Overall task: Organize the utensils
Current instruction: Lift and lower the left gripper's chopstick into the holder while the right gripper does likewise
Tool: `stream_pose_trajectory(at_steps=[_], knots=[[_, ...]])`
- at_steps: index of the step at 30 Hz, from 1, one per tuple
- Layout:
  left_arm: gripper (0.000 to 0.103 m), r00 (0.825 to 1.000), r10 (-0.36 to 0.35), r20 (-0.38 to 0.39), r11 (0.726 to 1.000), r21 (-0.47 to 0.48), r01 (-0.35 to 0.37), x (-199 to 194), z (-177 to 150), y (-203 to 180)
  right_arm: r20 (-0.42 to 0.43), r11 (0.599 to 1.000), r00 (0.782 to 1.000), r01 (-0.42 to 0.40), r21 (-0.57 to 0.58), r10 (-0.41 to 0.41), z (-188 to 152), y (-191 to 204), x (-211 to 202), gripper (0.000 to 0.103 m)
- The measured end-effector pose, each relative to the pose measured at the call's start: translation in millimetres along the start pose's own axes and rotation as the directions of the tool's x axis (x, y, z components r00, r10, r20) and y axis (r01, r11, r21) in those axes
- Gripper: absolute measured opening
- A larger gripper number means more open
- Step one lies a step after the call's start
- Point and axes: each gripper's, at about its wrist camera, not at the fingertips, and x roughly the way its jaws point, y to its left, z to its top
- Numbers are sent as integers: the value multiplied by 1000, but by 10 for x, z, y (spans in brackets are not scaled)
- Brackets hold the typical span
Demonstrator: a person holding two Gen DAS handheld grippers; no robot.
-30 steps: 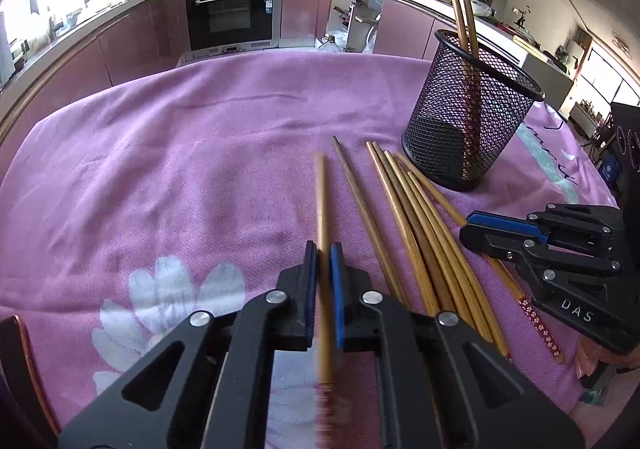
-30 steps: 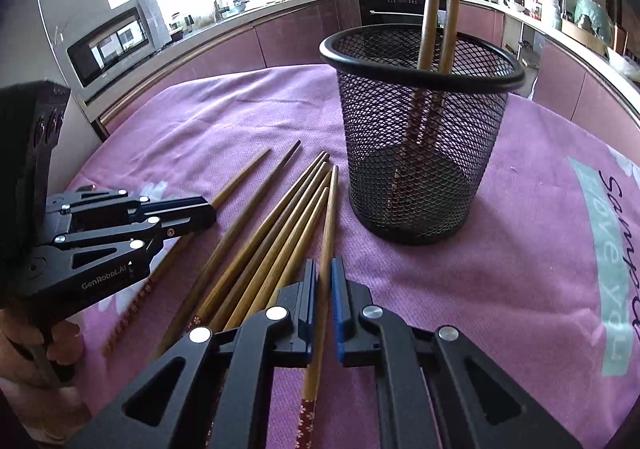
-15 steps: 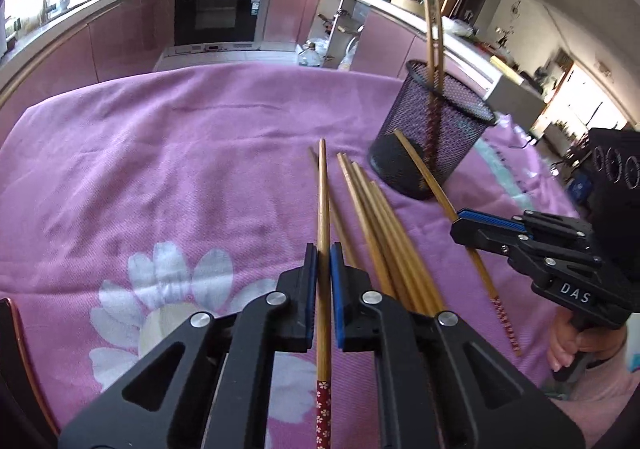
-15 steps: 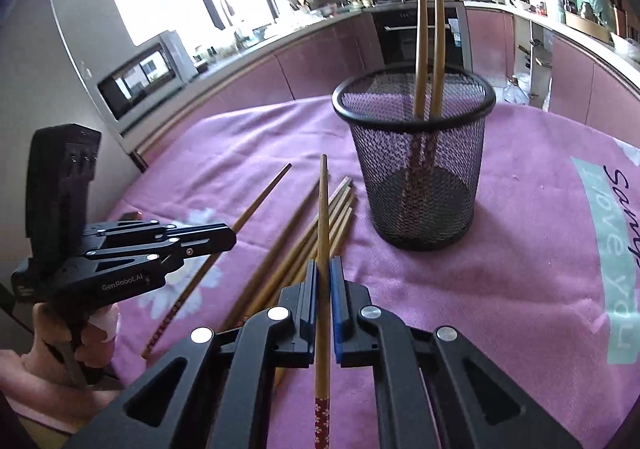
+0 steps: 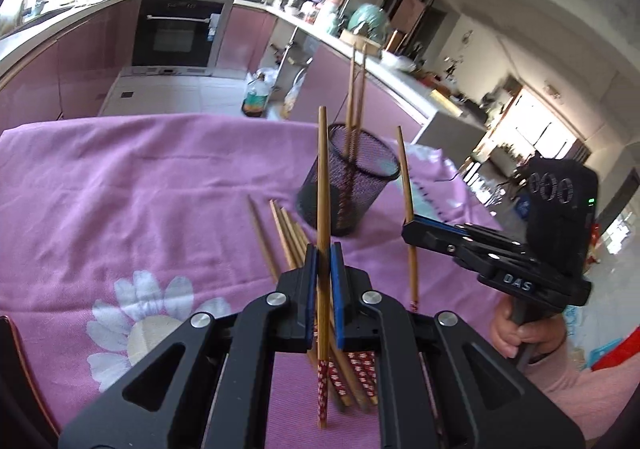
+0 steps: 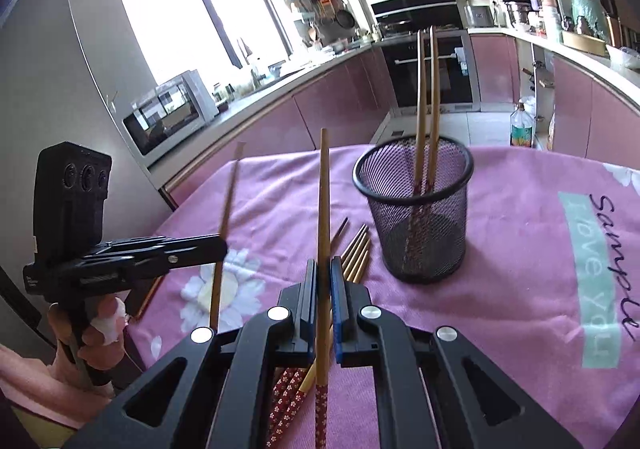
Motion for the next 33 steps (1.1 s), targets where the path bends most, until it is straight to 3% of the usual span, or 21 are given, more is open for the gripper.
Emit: stream_pose_trajectory(at_steps=[12, 33], knots=[[7, 993, -85, 83, 996, -15, 86, -198, 174, -59, 78, 1000, 997, -13, 11, 12, 69, -70, -222, 5], [7, 981, -69, 182, 996, 75, 56, -247, 852, -424, 261, 994, 963, 89, -70, -68, 631, -31, -706, 5]])
